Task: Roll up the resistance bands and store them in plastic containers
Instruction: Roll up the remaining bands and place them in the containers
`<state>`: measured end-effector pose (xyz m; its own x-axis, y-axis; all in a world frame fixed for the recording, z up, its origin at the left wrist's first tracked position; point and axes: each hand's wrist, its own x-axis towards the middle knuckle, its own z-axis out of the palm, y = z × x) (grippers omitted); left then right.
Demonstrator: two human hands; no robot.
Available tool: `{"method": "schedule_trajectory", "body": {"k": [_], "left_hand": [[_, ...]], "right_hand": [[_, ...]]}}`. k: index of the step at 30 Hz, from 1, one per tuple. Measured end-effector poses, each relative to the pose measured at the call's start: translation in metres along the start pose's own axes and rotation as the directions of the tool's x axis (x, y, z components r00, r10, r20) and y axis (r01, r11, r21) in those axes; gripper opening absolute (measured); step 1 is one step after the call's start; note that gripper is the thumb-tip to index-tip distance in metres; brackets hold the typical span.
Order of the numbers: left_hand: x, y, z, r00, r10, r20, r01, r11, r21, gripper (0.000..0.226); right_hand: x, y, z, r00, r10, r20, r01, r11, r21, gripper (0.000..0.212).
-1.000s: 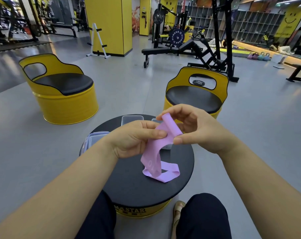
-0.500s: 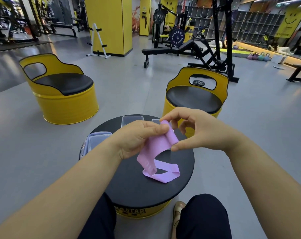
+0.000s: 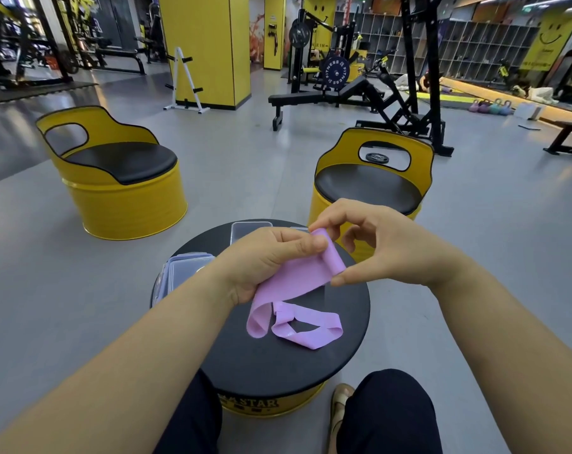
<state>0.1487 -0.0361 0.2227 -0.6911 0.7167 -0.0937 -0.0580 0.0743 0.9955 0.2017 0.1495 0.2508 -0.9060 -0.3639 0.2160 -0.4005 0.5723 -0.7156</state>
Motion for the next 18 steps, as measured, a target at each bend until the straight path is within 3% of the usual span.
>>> {"method": "schedule_trajectory", "body": {"k": [6,9,11,13,18], "left_hand": [[0.001,-0.002,0.002,0.999,-0.003,-0.053,0.002,1.0,-0.021,0.022],[0.003,-0.004,0.001,0.994,0.018,-0.112,-0.024,0.998,-0.053,0.028],[0.004,-0.004,0.002,0.98,0.034,-0.194,-0.05,0.996,-0.078,0.026],[0.004,-0.003,0.003,0.965,0.065,-0.254,-0.092,0.991,-0.094,0.019],[0.005,-0.005,0.004,0.945,0.118,-0.304,-0.145,0.987,-0.07,0.018]], "right_hand": [[-0.003,0.004,0.002,0.999,0.02,-0.027,-0.021,0.999,-0.029,0.058],[-0.003,0.009,0.006,0.992,0.117,-0.051,-0.113,0.991,0.072,0.072],[-0.002,0.011,0.013,0.971,0.197,-0.135,-0.167,0.964,0.209,0.061],[0.0,0.01,0.023,0.932,0.257,-0.254,-0.169,0.931,0.323,0.037],[0.003,0.011,0.04,0.847,0.294,-0.443,-0.099,0.906,0.412,0.01]]}}
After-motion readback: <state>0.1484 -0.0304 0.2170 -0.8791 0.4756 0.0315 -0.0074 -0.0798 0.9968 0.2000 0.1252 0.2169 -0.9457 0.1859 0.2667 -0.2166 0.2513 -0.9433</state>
